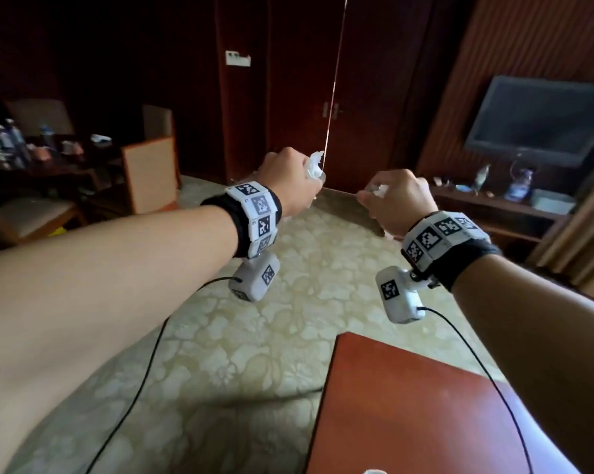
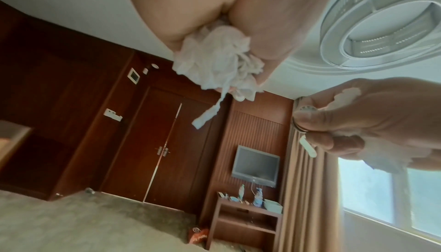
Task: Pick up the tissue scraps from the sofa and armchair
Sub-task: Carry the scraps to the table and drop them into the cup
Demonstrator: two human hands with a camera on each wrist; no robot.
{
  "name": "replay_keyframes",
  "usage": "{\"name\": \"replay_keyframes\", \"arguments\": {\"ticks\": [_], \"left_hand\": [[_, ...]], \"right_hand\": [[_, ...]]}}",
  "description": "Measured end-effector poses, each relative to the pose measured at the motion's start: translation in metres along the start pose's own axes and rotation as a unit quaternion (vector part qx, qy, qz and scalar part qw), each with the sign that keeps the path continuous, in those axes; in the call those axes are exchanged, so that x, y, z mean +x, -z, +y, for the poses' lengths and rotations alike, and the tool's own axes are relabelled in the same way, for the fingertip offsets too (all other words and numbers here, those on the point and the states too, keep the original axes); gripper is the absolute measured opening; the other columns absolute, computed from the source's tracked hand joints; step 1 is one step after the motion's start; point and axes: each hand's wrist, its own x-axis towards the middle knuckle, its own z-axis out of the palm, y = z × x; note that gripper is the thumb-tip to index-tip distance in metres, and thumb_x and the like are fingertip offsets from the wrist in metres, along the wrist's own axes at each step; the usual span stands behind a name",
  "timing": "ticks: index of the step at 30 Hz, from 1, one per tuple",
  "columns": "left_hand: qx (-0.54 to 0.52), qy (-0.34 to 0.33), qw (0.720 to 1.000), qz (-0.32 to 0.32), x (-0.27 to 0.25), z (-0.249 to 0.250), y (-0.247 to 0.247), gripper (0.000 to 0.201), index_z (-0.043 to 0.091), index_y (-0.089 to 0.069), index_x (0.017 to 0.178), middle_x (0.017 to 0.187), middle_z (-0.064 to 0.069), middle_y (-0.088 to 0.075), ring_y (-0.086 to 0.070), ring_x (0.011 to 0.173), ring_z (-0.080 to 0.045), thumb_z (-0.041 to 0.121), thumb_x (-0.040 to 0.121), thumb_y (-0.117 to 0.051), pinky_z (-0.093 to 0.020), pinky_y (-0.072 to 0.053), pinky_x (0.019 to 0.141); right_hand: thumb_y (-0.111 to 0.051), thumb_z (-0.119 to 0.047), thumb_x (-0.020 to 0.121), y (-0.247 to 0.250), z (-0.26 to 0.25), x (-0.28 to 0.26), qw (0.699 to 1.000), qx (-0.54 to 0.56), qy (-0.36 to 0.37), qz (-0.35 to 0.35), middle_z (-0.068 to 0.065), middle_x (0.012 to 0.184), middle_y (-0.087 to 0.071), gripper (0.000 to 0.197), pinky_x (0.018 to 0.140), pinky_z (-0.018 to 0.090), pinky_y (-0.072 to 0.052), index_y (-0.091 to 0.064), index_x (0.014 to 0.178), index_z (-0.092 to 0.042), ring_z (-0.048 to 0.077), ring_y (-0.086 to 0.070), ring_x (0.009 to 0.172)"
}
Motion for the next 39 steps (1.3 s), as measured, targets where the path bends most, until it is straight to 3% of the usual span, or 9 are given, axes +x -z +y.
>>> {"name": "replay_keyframes", "arguments": {"ticks": [5, 8, 13, 19, 23, 28, 33, 35, 39], "left_hand": [[-0.002, -0.033, 0.998, -0.054, -0.025, 0.018, -0.094, 0.019, 0.019, -0.066, 0.071, 0.079, -0.005, -0.072, -0.067, 0.081, -0.026, 0.036, 0.081, -0.068, -0.035, -0.056, 0.072], [-0.027, -0.027, 0.996, -0.081, -0.052, 0.003, -0.159, 0.017, 0.018, -0.065, 0.068, 0.065, 0.002, -0.068, -0.069, 0.068, -0.017, 0.031, 0.08, -0.066, -0.024, -0.053, 0.058], [-0.013, -0.021, 0.988, -0.15, -0.108, -0.041, -0.268, 0.026, 0.02, -0.055, 0.058, 0.075, -0.006, -0.071, -0.068, 0.076, -0.027, 0.032, 0.077, -0.068, -0.032, -0.057, 0.068], [0.005, -0.023, 0.975, -0.222, -0.169, -0.095, -0.375, 0.027, 0.016, -0.057, 0.061, 0.066, 0.003, -0.065, -0.06, 0.059, -0.012, 0.031, 0.078, -0.071, -0.019, -0.038, 0.046], [0.014, -0.03, 0.962, -0.271, -0.206, -0.127, -0.439, 0.02, 0.016, -0.065, 0.064, 0.067, 0.005, -0.068, -0.063, 0.064, -0.012, 0.03, 0.077, -0.073, -0.017, -0.041, 0.049], [0.017, -0.04, 0.949, -0.313, -0.243, -0.162, -0.5, 0.019, 0.012, -0.071, 0.068, 0.062, 0.002, -0.07, -0.065, 0.06, -0.013, 0.029, 0.077, -0.072, -0.017, -0.046, 0.05], [0.035, -0.047, 0.929, -0.365, -0.279, -0.196, -0.545, 0.023, 0.014, -0.068, 0.061, 0.059, 0.001, -0.07, -0.065, 0.056, -0.011, 0.031, 0.075, -0.075, -0.02, -0.048, 0.05], [0.048, -0.052, 0.924, -0.375, -0.292, -0.205, -0.555, 0.021, 0.014, -0.069, 0.063, 0.062, 0.001, -0.071, -0.065, 0.056, -0.012, 0.03, 0.074, -0.076, -0.019, -0.045, 0.046], [0.055, -0.04, 0.92, -0.387, -0.313, -0.221, -0.568, 0.017, 0.018, -0.069, 0.064, 0.063, 0.002, -0.07, -0.068, 0.06, -0.017, 0.032, 0.069, -0.077, -0.025, -0.053, 0.048]], "right_hand": [[-0.066, -0.038, 0.083, -0.001, 0.095, -0.037, 0.998, -0.012, -0.063, -0.001, 0.009, 0.082, -0.069, 0.016, 0.055, 0.018, -0.042, -0.068, 0.082, -0.022, 0.021, -0.063, 0.076], [-0.064, -0.034, 0.085, -0.019, 0.153, -0.067, 0.996, -0.013, -0.087, -0.01, 0.009, 0.081, -0.07, 0.018, 0.063, 0.028, -0.053, -0.07, 0.087, -0.018, 0.025, -0.065, 0.074], [-0.063, -0.03, 0.086, -0.077, 0.25, -0.133, 0.989, -0.029, -0.133, -0.05, 0.009, 0.078, -0.07, 0.017, 0.049, 0.021, -0.044, -0.069, 0.083, -0.015, 0.024, -0.062, 0.066], [-0.064, -0.026, 0.083, -0.16, 0.343, -0.204, 0.973, -0.022, -0.188, -0.13, 0.009, 0.073, -0.069, 0.013, 0.046, 0.023, -0.044, -0.066, 0.076, -0.016, 0.022, -0.061, 0.058], [-0.067, -0.026, 0.079, -0.209, 0.394, -0.247, 0.964, -0.012, -0.212, -0.158, 0.01, 0.071, -0.069, 0.014, 0.053, 0.03, -0.053, -0.063, 0.068, -0.017, 0.027, -0.066, 0.064], [-0.069, -0.03, 0.077, -0.257, 0.447, -0.286, 0.952, -0.008, -0.241, -0.188, 0.006, 0.072, -0.07, 0.016, 0.063, 0.032, -0.055, -0.067, 0.073, -0.014, 0.025, -0.065, 0.073], [-0.071, -0.03, 0.076, -0.296, 0.487, -0.326, 0.943, -0.023, -0.264, -0.202, 0.0, 0.065, -0.063, 0.017, 0.051, 0.022, -0.043, -0.068, 0.073, -0.013, 0.021, -0.058, 0.065], [-0.071, -0.032, 0.074, -0.309, 0.498, -0.341, 0.938, -0.039, -0.273, -0.211, 0.003, 0.068, -0.065, 0.019, 0.052, 0.025, -0.048, -0.068, 0.074, -0.013, 0.023, -0.06, 0.066], [-0.068, -0.034, 0.071, -0.335, 0.51, -0.365, 0.929, -0.069, -0.279, -0.232, 0.006, 0.076, -0.071, 0.022, 0.059, 0.032, -0.056, -0.073, 0.08, -0.015, 0.026, -0.067, 0.071]]}}
